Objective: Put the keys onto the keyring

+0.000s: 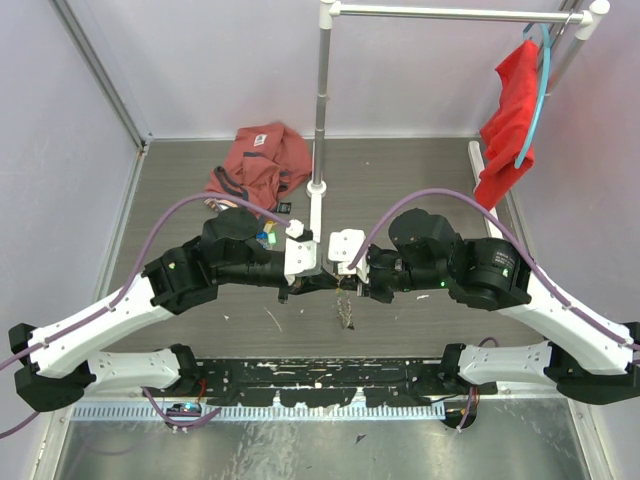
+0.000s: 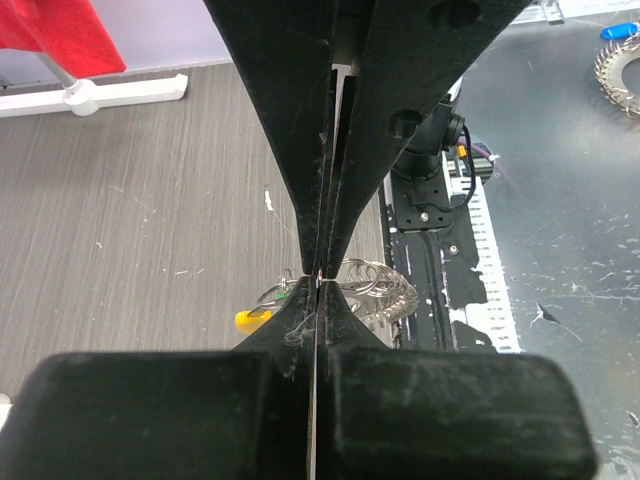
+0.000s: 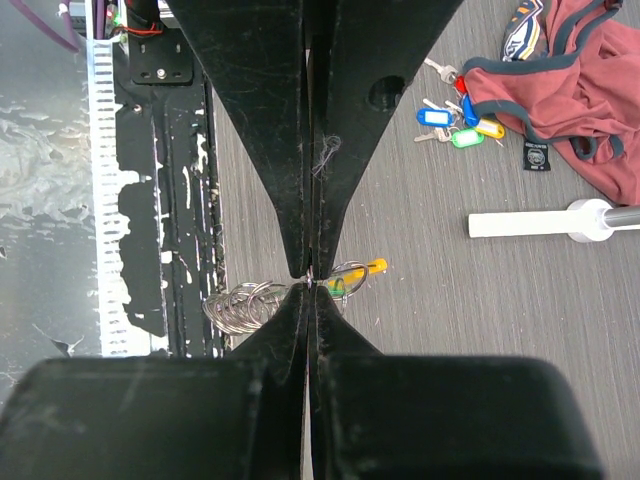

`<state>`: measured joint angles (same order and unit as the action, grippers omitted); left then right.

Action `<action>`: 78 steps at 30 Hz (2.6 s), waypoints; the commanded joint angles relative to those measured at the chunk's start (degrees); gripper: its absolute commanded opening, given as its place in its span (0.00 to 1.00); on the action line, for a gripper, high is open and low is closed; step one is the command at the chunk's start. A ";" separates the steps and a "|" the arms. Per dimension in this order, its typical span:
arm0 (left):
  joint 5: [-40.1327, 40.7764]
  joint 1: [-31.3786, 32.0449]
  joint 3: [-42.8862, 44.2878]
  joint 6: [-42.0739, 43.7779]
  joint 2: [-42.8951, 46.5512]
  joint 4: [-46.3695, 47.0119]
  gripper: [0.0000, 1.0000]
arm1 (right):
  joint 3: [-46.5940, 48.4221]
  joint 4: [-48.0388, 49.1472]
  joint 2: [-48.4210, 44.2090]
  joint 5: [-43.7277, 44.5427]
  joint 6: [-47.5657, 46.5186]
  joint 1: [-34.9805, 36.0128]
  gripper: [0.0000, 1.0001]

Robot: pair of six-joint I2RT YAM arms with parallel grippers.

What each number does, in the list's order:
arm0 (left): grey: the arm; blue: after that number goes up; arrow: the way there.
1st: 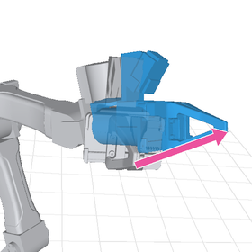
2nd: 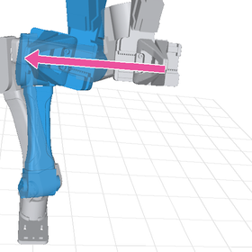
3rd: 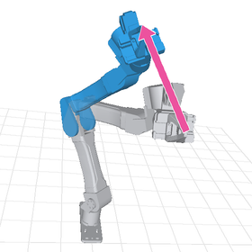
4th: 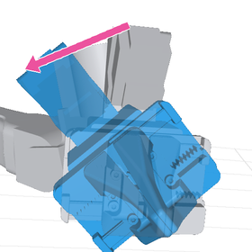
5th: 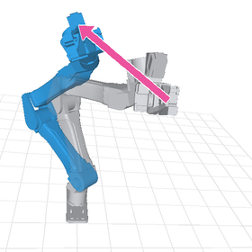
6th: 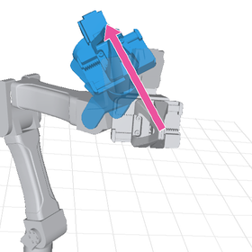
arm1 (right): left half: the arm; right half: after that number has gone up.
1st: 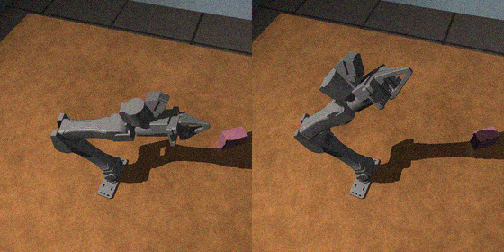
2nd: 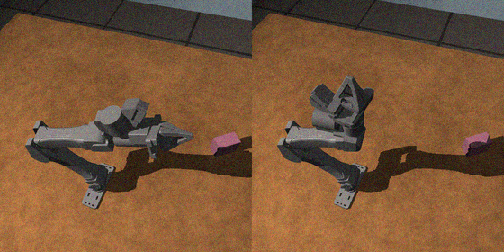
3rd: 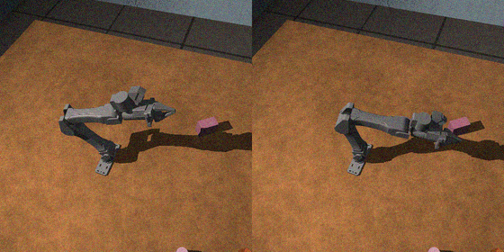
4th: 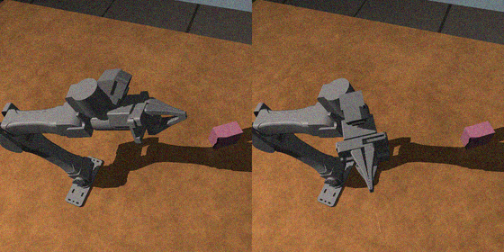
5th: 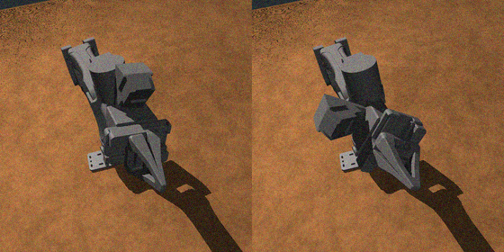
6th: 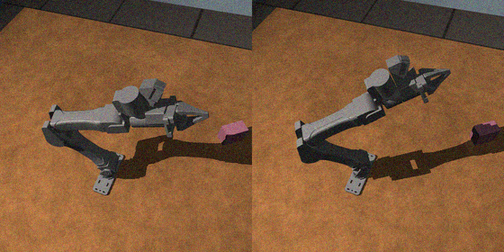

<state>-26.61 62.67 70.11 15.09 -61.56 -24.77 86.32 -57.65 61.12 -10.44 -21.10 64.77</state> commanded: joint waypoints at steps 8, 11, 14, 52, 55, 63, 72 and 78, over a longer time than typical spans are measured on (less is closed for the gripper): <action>4.76 0.28 -0.55 -1.35 3.73 3.89 0.00 | -3.98 13.24 -8.17 2.50 1.98 0.13 0.35; 5.48 0.26 -2.40 -2.34 5.86 6.47 0.00 | -7.99 18.68 -13.41 4.88 3.27 0.09 0.38; 6.02 0.26 -4.39 -3.06 7.90 9.20 0.00 | -12.27 24.19 -18.49 6.24 4.85 0.10 0.38; 25.87 -2.17 -10.43 -7.54 23.49 -5.37 0.00 | -15.21 41.36 19.86 0.95 40.20 -32.25 0.43; 23.58 -6.43 -10.60 -8.49 23.53 -6.10 0.00 | -11.99 42.91 27.32 -1.16 40.07 -32.25 0.43; 5.68 -28.69 -9.58 -13.79 20.70 -6.23 0.00 | -1.74 45.61 45.38 -4.50 40.02 -31.42 0.43; 4.91 -34.64 -2.23 -14.47 17.65 -5.09 0.00 | 10.10 46.05 59.46 -6.66 40.24 -27.64 0.43; 7.27 -34.64 0.05 -13.57 18.79 -6.86 0.00 | 15.92 43.87 65.13 -5.48 37.66 -24.74 0.43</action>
<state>-19.75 28.27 67.11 1.26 -44.01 -32.42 96.71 -14.59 124.97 -15.99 18.41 38.15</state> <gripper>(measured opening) 0.008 0.432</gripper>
